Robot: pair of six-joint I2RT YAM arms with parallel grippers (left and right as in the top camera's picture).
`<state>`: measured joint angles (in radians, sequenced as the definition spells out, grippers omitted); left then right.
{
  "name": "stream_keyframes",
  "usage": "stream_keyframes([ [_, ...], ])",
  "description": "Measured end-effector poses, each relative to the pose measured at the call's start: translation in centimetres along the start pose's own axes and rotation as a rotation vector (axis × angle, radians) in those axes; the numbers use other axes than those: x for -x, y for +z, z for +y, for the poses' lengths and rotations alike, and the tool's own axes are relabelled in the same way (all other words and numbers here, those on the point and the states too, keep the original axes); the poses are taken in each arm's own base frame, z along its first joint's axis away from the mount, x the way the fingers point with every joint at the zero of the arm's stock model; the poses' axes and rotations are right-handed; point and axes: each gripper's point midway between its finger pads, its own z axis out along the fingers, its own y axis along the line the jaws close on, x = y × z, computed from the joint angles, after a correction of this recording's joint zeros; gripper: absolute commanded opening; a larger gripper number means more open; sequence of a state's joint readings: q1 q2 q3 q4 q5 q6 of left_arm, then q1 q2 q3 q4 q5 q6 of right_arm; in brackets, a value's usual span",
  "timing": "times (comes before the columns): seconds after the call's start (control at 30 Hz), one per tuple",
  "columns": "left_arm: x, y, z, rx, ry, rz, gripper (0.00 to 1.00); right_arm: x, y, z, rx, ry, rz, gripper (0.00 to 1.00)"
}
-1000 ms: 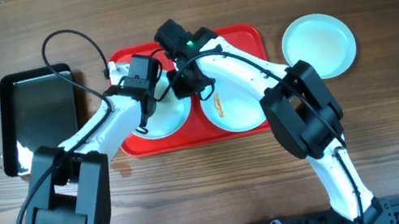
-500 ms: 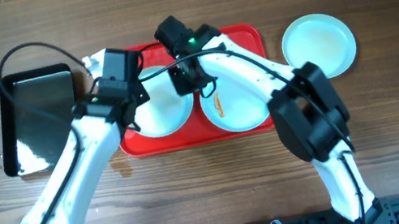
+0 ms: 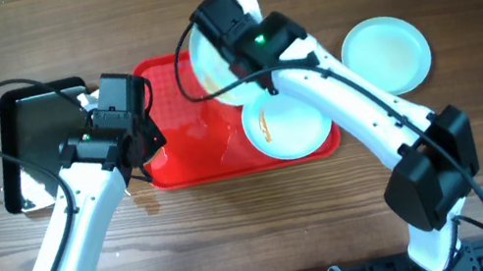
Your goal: Clean dirty plates on tray and stack at the side
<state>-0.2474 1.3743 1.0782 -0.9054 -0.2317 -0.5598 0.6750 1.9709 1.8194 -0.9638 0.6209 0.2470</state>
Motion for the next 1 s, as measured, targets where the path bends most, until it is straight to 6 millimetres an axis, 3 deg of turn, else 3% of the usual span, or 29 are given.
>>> stream_keyframes([
  [0.17,-0.4,0.0,0.2,0.006,0.005,0.019,0.04,-0.1,-2.7,3.3,-0.011,-0.146,-0.059,0.04],
  [0.23,-0.7,0.0,0.4,0.013,0.007,0.029,0.04,-1.1,-3.8,5.2,0.033,-0.211,-0.049,0.04],
  [0.37,-1.1,0.0,0.7,0.027,0.013,0.048,0.04,-2.6,-4.3,6.9,0.12,-0.19,0.005,0.04],
  [0.47,-1.4,-0.1,0.9,0.033,0.016,0.057,0.04,-3.3,-3.4,7.2,0.225,-0.117,0.078,0.04],
  [0.77,-1.6,-0.1,0.5,0.01,0.014,0.072,0.04,-5.6,1.0,4.7,0.533,0.171,0.338,0.04],
  [1.0,-1.3,-0.1,-1.5,-0.091,0.002,0.075,0.04,-9.7,3.6,7.7,0.634,0.194,0.4,0.04],
])
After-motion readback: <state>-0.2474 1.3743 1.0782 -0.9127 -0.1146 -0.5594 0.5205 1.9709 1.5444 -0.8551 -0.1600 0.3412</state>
